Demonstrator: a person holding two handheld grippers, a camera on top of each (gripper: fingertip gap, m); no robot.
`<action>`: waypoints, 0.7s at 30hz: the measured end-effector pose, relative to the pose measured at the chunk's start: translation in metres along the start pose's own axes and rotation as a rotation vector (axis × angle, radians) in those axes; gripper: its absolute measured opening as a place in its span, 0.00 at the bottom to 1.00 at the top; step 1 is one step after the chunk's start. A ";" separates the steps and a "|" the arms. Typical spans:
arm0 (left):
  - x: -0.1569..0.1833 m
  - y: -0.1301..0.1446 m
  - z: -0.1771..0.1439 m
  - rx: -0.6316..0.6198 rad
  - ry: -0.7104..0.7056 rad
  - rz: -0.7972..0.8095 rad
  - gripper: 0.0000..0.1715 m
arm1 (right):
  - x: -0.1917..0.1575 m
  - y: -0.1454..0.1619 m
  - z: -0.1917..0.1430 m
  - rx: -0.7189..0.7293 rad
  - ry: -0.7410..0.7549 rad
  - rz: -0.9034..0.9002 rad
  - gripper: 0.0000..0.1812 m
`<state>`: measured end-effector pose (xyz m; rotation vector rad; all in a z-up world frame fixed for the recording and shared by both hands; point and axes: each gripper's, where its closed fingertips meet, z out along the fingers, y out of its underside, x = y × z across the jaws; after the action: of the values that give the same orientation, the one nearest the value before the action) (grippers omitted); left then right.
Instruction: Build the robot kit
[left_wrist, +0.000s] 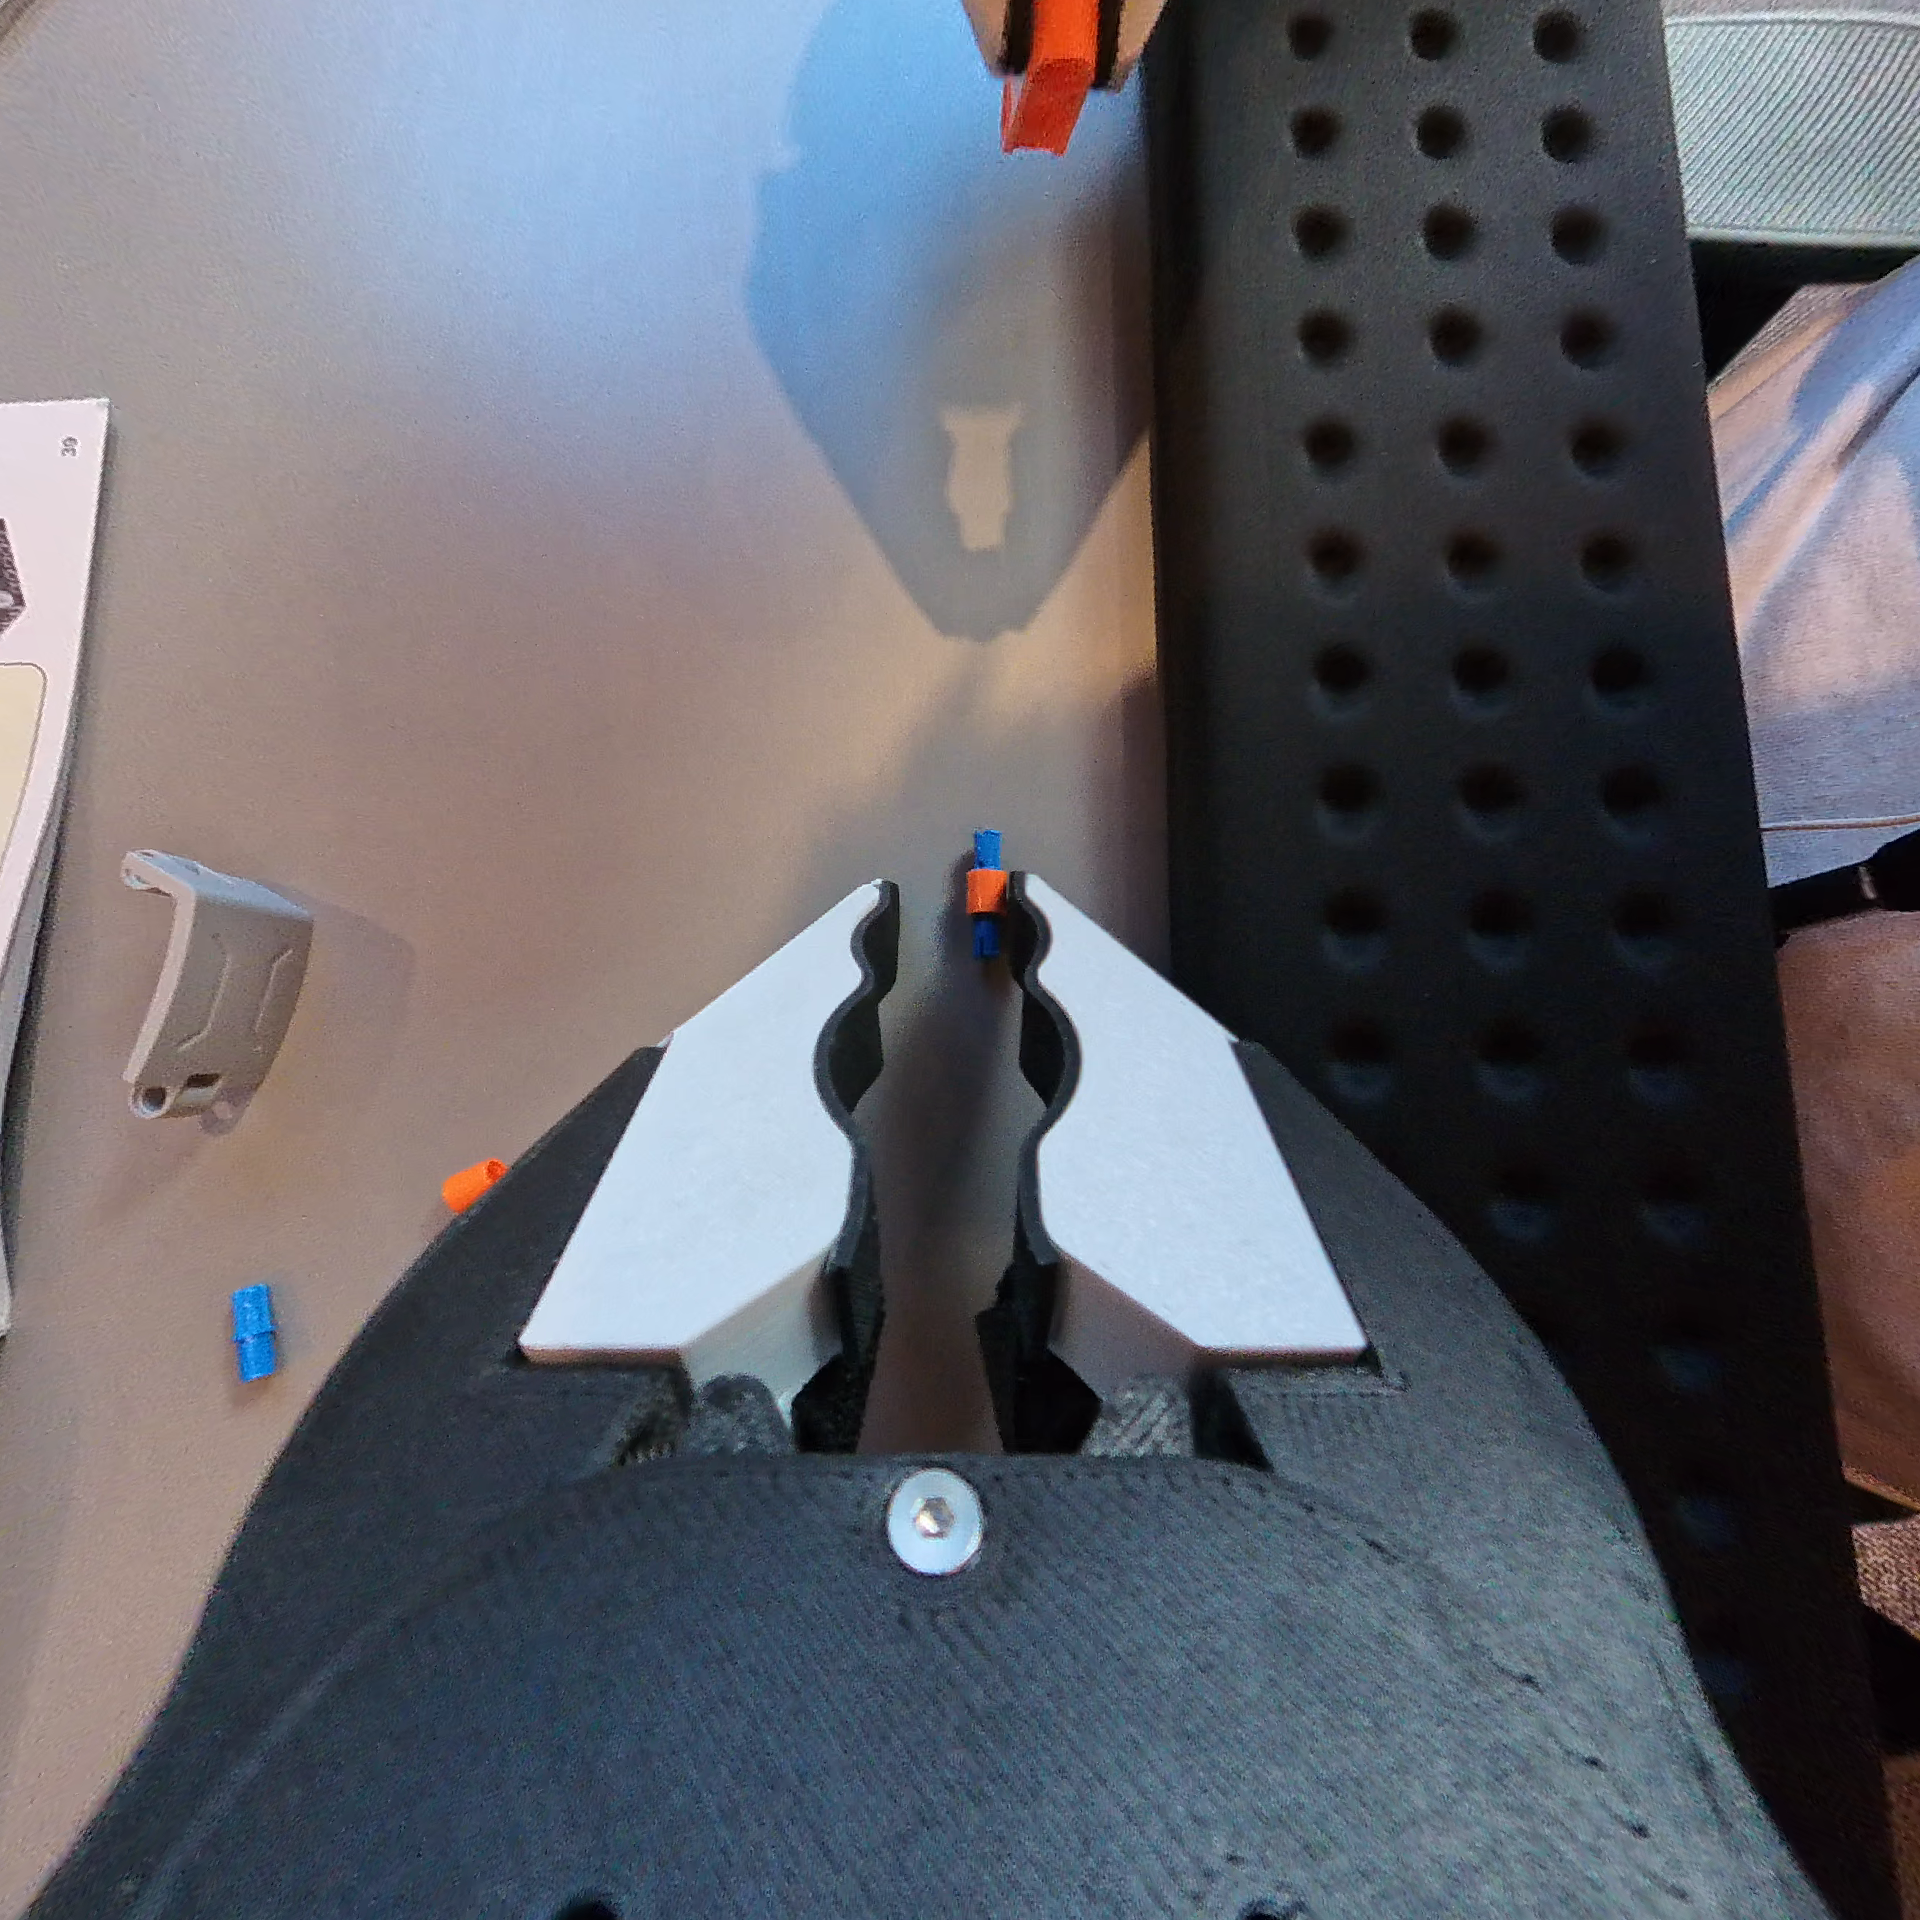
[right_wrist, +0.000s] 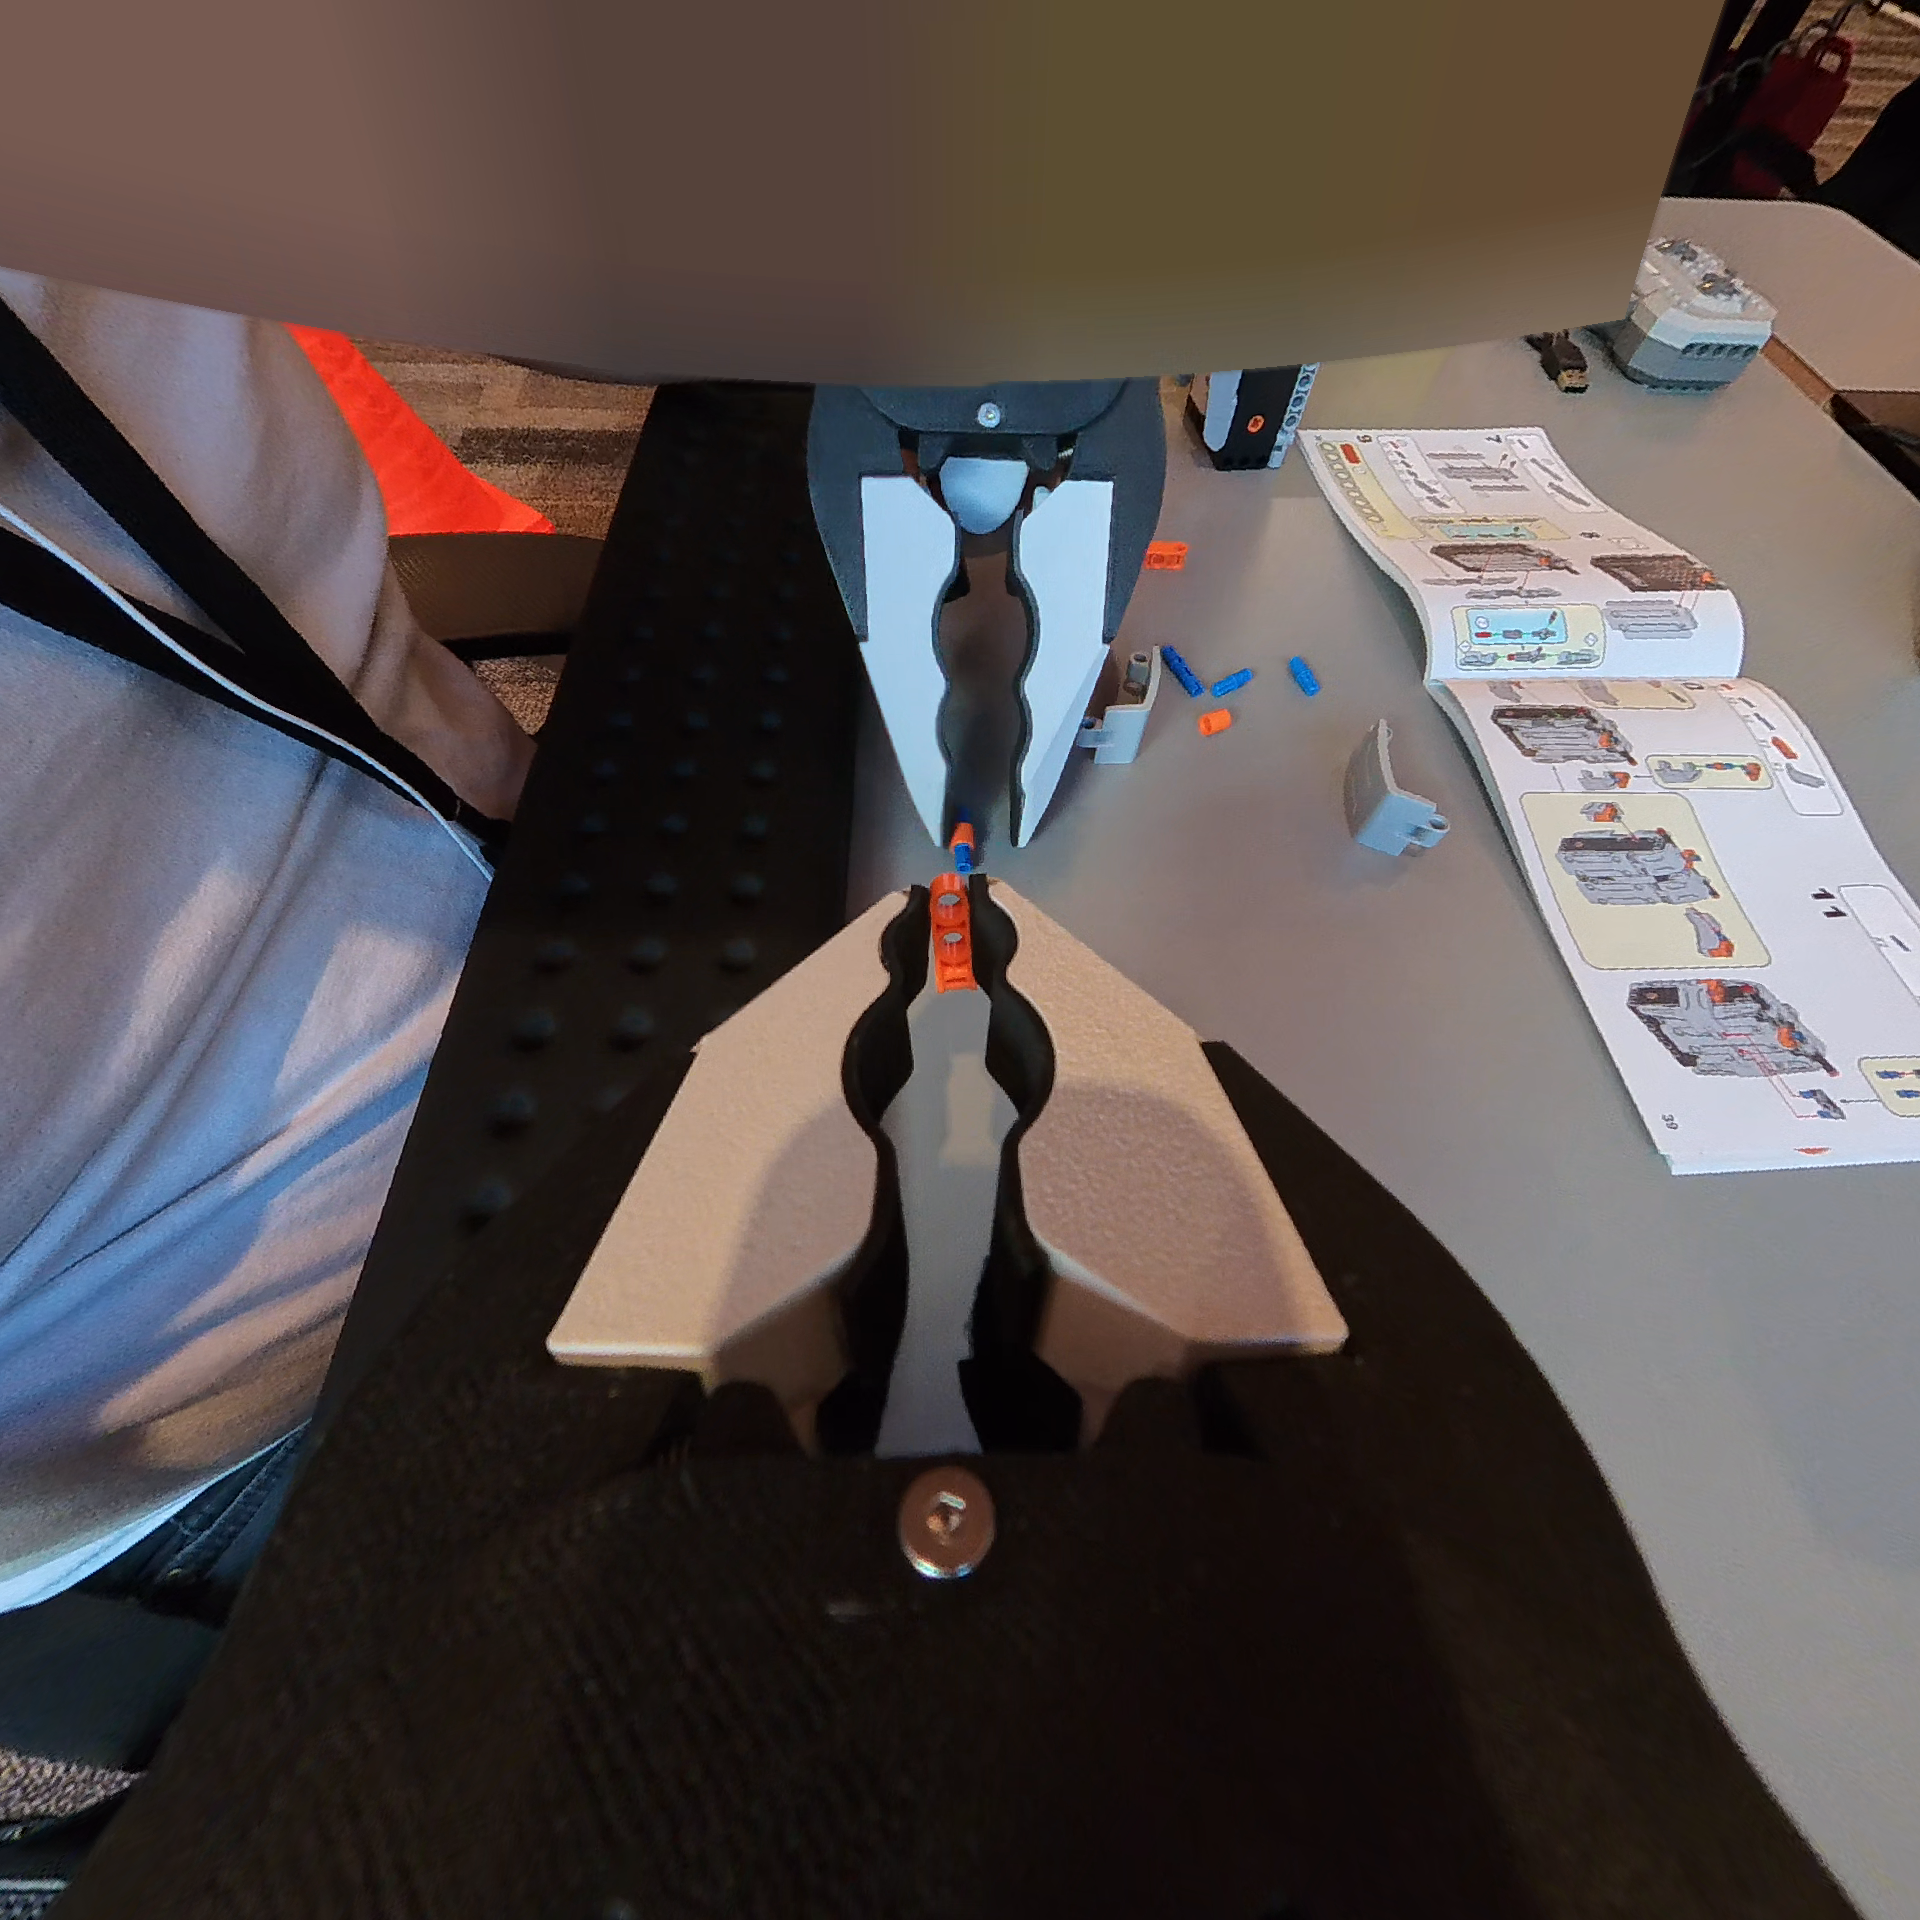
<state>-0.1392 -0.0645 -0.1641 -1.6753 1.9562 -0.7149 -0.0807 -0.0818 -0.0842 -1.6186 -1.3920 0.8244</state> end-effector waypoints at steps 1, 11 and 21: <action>0.001 0.000 0.000 0.011 0.002 -0.002 0.12 | 0.000 0.000 0.000 0.001 0.001 0.000 0.03; 0.004 -0.001 0.001 0.059 -0.055 0.053 0.03 | 0.002 0.004 0.001 -0.001 0.000 0.013 0.03; -0.037 -0.133 -0.121 0.437 -0.158 0.025 0.03 | 0.041 -0.095 -0.033 0.378 0.054 0.032 0.03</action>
<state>-0.1125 -0.0339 0.0145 -1.3918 1.5703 -0.8951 -0.0859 -0.0424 0.0169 -1.3614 -1.0966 0.9891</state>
